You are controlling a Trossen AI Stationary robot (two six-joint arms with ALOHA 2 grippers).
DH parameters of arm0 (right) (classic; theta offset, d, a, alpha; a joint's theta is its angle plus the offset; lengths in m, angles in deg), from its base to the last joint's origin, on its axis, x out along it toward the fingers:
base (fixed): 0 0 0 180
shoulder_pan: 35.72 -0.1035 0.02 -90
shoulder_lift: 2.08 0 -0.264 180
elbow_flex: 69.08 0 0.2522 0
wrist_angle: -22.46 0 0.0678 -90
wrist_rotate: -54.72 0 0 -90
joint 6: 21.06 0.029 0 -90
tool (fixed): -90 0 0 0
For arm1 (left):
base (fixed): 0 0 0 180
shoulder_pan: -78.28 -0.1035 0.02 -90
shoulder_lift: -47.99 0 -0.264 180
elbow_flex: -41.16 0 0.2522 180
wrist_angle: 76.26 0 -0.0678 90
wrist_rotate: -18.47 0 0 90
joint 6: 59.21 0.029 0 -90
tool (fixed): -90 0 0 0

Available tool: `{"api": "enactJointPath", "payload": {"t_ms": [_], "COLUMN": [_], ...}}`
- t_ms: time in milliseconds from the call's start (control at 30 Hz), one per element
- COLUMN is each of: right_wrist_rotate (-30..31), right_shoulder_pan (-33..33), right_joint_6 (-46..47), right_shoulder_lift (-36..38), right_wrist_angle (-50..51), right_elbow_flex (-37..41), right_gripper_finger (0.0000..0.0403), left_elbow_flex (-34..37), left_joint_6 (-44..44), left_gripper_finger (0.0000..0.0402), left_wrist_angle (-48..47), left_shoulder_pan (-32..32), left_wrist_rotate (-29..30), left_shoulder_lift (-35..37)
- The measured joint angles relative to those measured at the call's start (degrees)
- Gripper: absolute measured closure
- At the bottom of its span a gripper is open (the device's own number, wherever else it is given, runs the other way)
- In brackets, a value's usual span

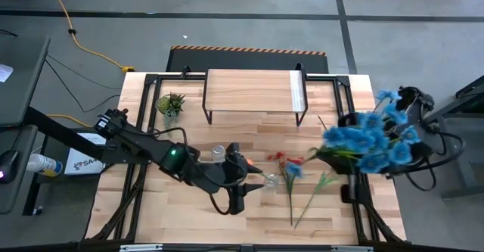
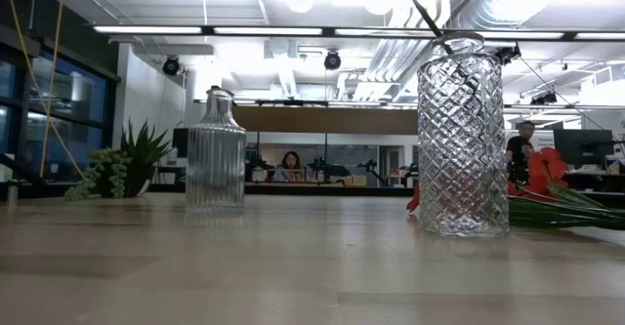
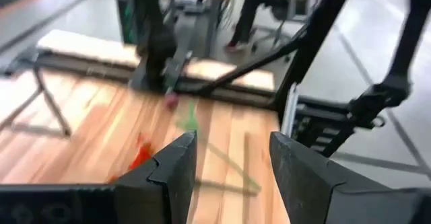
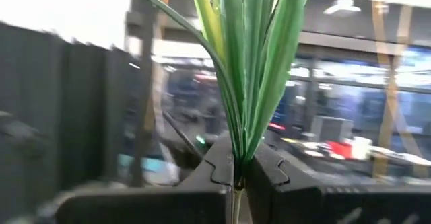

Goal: Pick and place flowers into a vace then onto a shelf
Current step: Put the blue flowers into the right transparent vase

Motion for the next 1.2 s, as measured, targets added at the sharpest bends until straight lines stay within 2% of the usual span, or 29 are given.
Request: {"api": "enactJointPath", "payload": {"t_ms": [167,300,433,567,800,1100,1200], "right_wrist_rotate": [-10.81,-23.11,-35.0,-43.24,-49.09,-47.4,-44.33], "right_shoulder_pan": [0.1,0.78,1.2,1.62,1.62,1.66,1.64], "right_joint_6": [7.5,11.34,11.86,10.56,8.4,7.97,7.92], "right_shoulder_lift": [2.09,2.55,2.48,2.36,2.35,2.32,2.31], "right_wrist_angle": [4.65,5.76,5.5,5.49,5.63,5.88,5.87], "right_elbow_flex": [0.0,0.0,0.0,0.0,0.0,0.0,0.0], "right_gripper_finger": [0.0397,0.0397,0.0397,0.0398,0.0398,0.0398,0.0398], "left_elbow_flex": [0.0,0.0,0.0,0.0,0.0,0.0,0.0], "left_joint_6": [-4.45,-4.26,-4.23,-4.22,-4.18,-4.08,-4.1], "left_gripper_finger": [0.0181,0.0181,0.0181,0.0181,0.0181,0.0181,0.0181], "left_wrist_angle": [-4.95,-5.11,-5.1,-5.1,-5.06,-5.03,-4.92], "left_shoulder_pan": [1.16,1.96,2.26,2.26,2.24,2.13,2.13], "left_wrist_rotate": [0.39,0.82,0.99,0.72,0.72,0.75,1.03], "left_shoulder_lift": [0.0,0.0,0.0,0.0,0.0,0.0,0.0]}}
